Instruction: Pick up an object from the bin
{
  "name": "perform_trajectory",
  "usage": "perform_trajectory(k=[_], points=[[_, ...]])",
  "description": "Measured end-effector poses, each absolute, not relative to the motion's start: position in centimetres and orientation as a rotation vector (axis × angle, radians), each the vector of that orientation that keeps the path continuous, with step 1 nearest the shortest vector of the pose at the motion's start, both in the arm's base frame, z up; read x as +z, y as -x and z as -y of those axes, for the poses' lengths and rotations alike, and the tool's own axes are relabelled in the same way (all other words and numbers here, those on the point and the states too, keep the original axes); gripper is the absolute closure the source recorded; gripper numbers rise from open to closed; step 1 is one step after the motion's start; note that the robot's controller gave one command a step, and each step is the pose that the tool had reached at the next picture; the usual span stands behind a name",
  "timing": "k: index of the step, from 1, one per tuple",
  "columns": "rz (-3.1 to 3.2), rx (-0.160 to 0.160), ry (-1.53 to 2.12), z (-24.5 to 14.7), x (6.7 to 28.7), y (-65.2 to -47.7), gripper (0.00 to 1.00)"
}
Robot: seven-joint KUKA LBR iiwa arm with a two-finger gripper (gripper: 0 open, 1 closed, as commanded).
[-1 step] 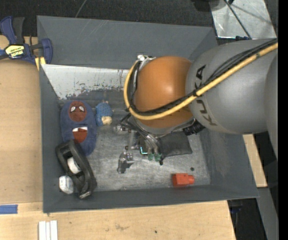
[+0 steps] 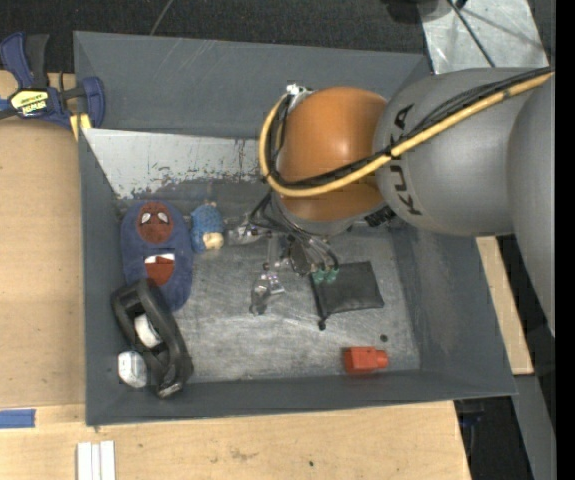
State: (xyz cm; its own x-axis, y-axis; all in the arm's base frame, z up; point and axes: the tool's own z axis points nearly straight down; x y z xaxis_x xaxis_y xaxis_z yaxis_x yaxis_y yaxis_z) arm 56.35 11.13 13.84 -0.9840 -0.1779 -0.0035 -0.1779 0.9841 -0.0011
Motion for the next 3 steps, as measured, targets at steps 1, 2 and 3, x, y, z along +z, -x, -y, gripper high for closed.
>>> perform_trajectory(k=[1, 2, 3], points=[[-3.124, 0.0, 0.265, -10.9, 11.3, -62.8, 0.0], [-3.131, 0.001, 0.175, -12.1, 7.5, -63.1, 0.0], [-3.107, 0.005, 0.169, -12.0, 7.9, -63.6, 1.0]])
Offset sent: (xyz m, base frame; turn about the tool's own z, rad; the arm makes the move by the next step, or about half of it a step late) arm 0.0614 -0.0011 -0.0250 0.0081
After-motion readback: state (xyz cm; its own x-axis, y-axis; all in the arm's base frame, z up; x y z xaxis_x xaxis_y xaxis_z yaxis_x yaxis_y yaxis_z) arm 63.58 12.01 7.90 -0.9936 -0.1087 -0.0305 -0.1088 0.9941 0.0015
